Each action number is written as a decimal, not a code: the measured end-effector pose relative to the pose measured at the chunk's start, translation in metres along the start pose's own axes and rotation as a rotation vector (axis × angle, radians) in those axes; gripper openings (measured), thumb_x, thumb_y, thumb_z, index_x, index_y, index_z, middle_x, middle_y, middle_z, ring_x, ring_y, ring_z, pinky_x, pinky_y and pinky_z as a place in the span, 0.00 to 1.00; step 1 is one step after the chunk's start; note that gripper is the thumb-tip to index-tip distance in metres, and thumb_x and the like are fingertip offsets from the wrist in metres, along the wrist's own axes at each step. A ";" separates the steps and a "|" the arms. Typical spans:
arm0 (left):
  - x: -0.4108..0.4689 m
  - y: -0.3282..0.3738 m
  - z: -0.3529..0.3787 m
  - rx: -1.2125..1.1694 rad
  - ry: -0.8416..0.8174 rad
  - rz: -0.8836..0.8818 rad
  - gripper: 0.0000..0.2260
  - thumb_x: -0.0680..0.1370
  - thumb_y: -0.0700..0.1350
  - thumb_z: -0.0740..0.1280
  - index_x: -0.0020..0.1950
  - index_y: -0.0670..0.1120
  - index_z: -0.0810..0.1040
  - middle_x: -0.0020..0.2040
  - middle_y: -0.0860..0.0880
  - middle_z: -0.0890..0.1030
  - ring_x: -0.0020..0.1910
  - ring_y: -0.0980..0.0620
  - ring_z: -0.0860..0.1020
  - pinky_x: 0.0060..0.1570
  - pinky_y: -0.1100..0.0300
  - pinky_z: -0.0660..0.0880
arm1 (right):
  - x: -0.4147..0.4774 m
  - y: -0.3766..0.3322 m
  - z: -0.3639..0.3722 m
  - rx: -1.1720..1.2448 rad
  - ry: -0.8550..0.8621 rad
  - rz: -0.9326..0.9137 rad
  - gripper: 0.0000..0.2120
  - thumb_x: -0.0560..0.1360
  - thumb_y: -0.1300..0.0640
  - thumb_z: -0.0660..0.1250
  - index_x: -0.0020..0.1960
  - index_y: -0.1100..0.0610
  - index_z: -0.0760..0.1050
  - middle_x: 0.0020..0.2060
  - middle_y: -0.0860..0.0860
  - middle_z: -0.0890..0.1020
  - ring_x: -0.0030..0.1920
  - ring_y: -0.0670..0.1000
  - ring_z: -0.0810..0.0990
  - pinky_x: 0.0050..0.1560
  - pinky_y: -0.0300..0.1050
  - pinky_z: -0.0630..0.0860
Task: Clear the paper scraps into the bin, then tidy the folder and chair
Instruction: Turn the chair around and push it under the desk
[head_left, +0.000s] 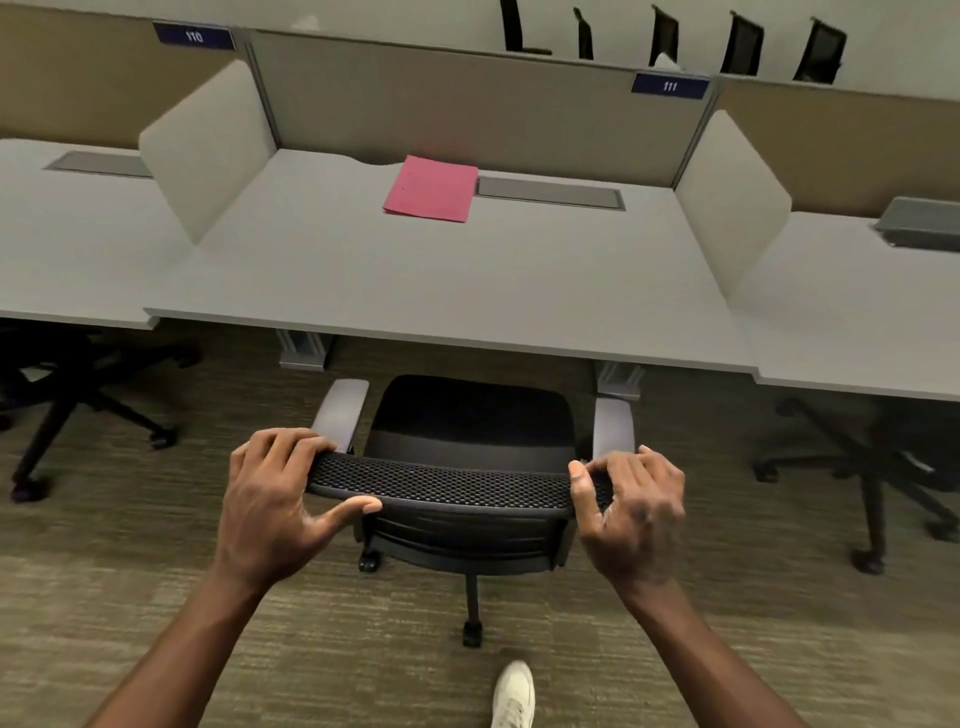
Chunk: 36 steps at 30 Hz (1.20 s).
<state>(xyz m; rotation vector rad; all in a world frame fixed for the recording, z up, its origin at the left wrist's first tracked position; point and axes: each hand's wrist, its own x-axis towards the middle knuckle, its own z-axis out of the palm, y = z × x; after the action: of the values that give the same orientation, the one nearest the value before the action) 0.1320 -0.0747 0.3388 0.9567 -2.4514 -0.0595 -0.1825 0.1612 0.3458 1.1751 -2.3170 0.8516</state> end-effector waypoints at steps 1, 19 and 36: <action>0.006 0.001 0.002 -0.007 -0.007 -0.005 0.41 0.73 0.81 0.59 0.61 0.47 0.82 0.61 0.48 0.81 0.62 0.45 0.76 0.59 0.47 0.71 | 0.005 0.002 0.003 -0.004 -0.006 0.002 0.16 0.81 0.42 0.64 0.41 0.51 0.80 0.36 0.47 0.83 0.44 0.54 0.80 0.65 0.58 0.73; 0.128 0.004 0.065 -0.009 -0.002 -0.049 0.38 0.74 0.79 0.64 0.64 0.47 0.80 0.62 0.49 0.79 0.64 0.46 0.74 0.61 0.49 0.78 | 0.123 0.056 0.084 0.070 -0.087 0.028 0.16 0.81 0.39 0.62 0.46 0.49 0.80 0.40 0.48 0.84 0.46 0.52 0.79 0.52 0.52 0.71; 0.213 -0.018 0.104 -0.004 0.047 -0.040 0.39 0.74 0.79 0.62 0.62 0.45 0.80 0.58 0.46 0.80 0.60 0.44 0.75 0.58 0.48 0.78 | 0.200 0.061 0.138 0.038 -0.094 0.025 0.17 0.81 0.40 0.63 0.45 0.52 0.80 0.39 0.49 0.85 0.44 0.53 0.79 0.50 0.51 0.70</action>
<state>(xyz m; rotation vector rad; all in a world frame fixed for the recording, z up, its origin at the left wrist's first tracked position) -0.0389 -0.2396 0.3377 0.9938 -2.3893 -0.0552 -0.3559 -0.0191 0.3427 1.2292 -2.4050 0.8697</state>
